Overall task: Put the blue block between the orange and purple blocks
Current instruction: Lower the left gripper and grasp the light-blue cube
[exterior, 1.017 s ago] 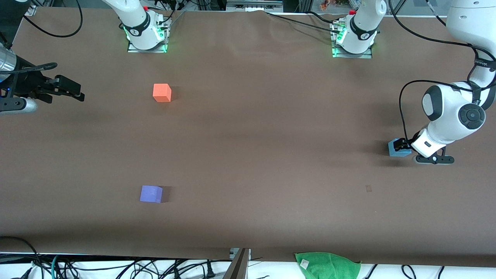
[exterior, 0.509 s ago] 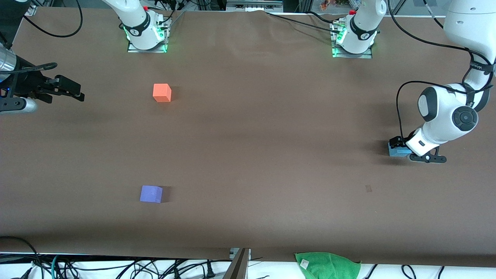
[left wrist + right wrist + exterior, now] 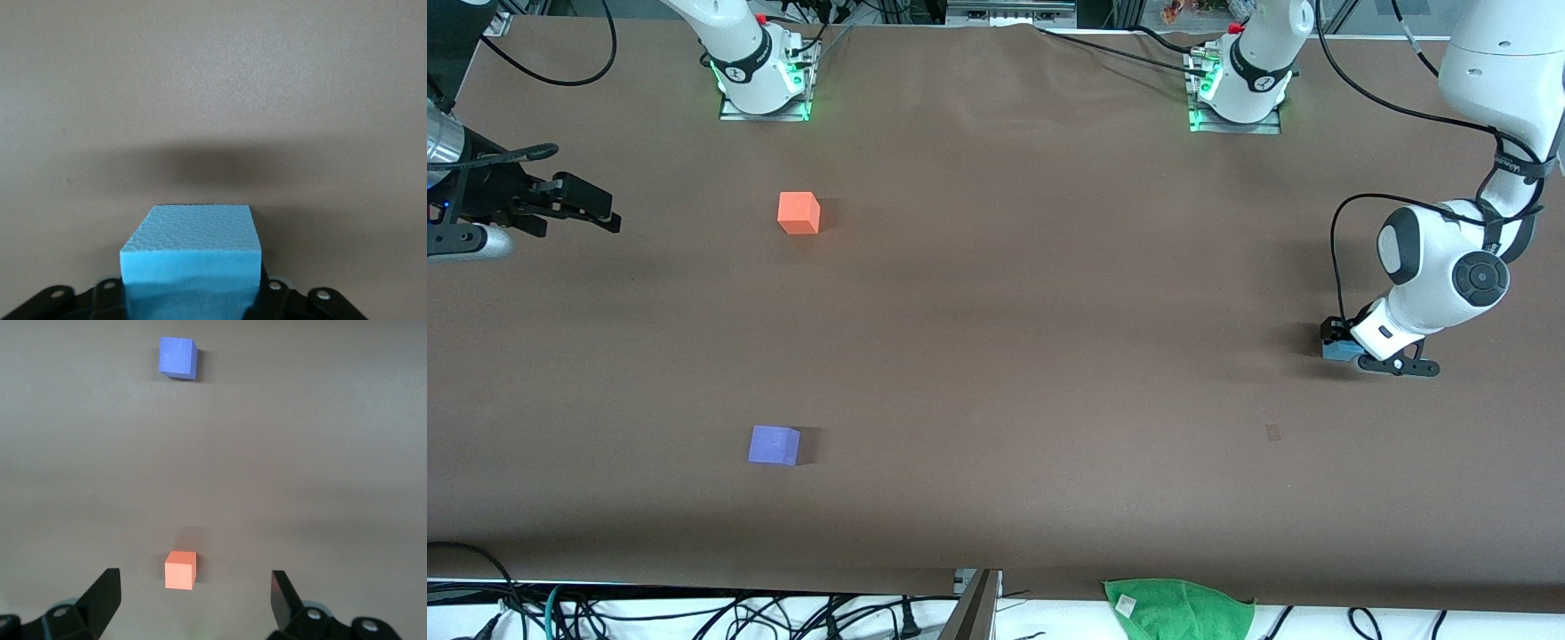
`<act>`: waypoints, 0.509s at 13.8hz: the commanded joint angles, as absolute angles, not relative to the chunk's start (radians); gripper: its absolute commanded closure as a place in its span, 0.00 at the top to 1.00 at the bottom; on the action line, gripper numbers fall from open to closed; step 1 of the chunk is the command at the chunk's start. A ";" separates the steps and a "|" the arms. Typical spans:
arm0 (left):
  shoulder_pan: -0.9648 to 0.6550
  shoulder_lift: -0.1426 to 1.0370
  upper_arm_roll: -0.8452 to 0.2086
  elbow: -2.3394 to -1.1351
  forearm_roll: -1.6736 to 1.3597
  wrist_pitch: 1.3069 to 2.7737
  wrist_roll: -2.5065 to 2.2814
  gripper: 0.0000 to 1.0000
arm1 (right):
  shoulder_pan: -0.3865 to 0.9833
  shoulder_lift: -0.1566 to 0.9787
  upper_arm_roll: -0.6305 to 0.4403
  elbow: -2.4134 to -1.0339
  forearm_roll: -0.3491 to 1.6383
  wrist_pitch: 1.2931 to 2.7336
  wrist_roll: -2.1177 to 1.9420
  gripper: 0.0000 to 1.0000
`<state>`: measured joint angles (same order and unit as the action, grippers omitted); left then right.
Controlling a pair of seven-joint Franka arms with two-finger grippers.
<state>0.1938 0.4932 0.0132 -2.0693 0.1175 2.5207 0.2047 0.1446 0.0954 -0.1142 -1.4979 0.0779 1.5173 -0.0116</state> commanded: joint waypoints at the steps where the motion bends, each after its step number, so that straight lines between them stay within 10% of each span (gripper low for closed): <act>1: 0.203 0.470 0.003 -2.060 0.132 2.519 0.222 0.14 | 0.129 0.072 -0.103 -1.520 0.086 1.528 -0.025 0.99; 7: 0.184 0.377 -0.119 -1.884 0.123 2.204 0.192 0.15 | 0.129 0.072 -0.103 -1.520 0.087 1.526 -0.025 0.99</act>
